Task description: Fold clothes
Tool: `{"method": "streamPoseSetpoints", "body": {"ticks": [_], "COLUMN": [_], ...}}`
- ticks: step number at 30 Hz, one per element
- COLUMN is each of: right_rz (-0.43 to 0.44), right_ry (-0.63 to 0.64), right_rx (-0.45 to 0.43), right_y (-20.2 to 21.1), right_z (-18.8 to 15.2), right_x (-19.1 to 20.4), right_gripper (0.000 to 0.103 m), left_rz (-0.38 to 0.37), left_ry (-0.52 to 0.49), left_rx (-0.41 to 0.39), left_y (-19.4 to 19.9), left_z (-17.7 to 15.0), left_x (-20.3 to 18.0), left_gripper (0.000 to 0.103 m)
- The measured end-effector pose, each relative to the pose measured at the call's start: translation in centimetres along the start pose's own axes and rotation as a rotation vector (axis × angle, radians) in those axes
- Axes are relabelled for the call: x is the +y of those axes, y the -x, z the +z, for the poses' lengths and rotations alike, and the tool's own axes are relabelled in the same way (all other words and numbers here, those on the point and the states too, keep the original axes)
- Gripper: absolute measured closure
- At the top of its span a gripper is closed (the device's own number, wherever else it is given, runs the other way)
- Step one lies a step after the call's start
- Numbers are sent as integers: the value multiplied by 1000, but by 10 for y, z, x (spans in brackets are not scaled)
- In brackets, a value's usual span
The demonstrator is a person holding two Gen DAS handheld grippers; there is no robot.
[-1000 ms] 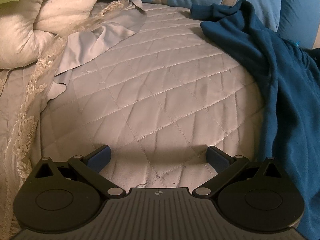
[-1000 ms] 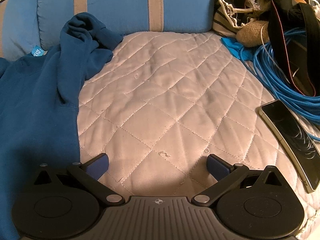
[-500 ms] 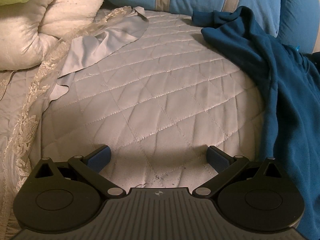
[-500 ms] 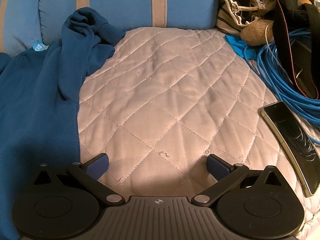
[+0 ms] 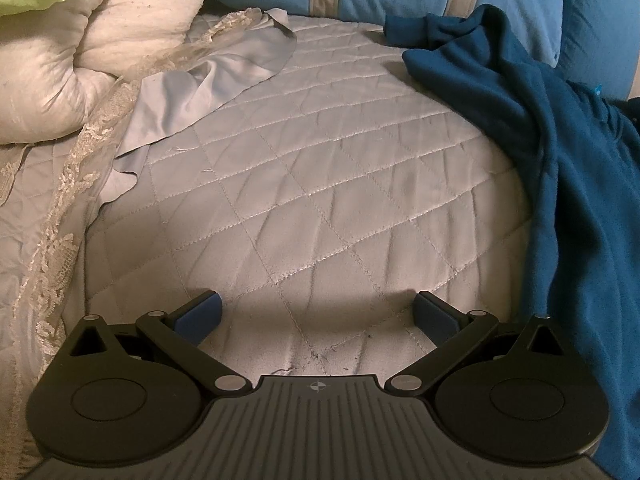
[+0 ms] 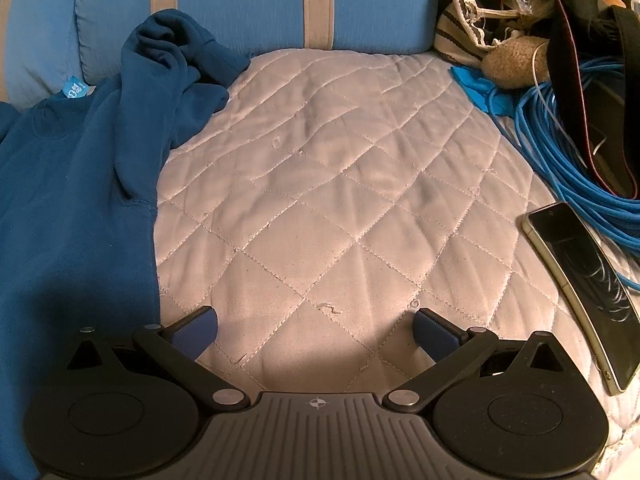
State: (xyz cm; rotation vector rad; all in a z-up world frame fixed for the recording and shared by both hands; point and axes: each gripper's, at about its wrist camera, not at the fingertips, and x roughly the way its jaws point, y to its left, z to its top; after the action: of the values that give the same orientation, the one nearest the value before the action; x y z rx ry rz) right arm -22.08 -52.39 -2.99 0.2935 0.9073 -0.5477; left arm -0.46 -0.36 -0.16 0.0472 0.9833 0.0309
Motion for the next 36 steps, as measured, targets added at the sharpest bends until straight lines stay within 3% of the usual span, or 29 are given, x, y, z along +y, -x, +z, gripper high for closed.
{"method": "streamPoseSetpoints", "body": {"ticks": [12, 20, 36], "right_rz": [-8, 12, 73], "right_ry": [20, 1, -4], "right_rx": [53, -24, -119], "right_y": [0, 13, 24], "right_z": [16, 36, 66], "right_x": [3, 3, 12], "right_gripper": [0, 0, 0], "left_rz": [30, 105, 67], "left_ry": [-26, -132, -179], "left_rx": [10, -31, -171], "left_y": [2, 15, 71], "left_z": [4, 8, 30], "left_x": [-7, -29, -62], "left_gripper": [0, 0, 0]}}
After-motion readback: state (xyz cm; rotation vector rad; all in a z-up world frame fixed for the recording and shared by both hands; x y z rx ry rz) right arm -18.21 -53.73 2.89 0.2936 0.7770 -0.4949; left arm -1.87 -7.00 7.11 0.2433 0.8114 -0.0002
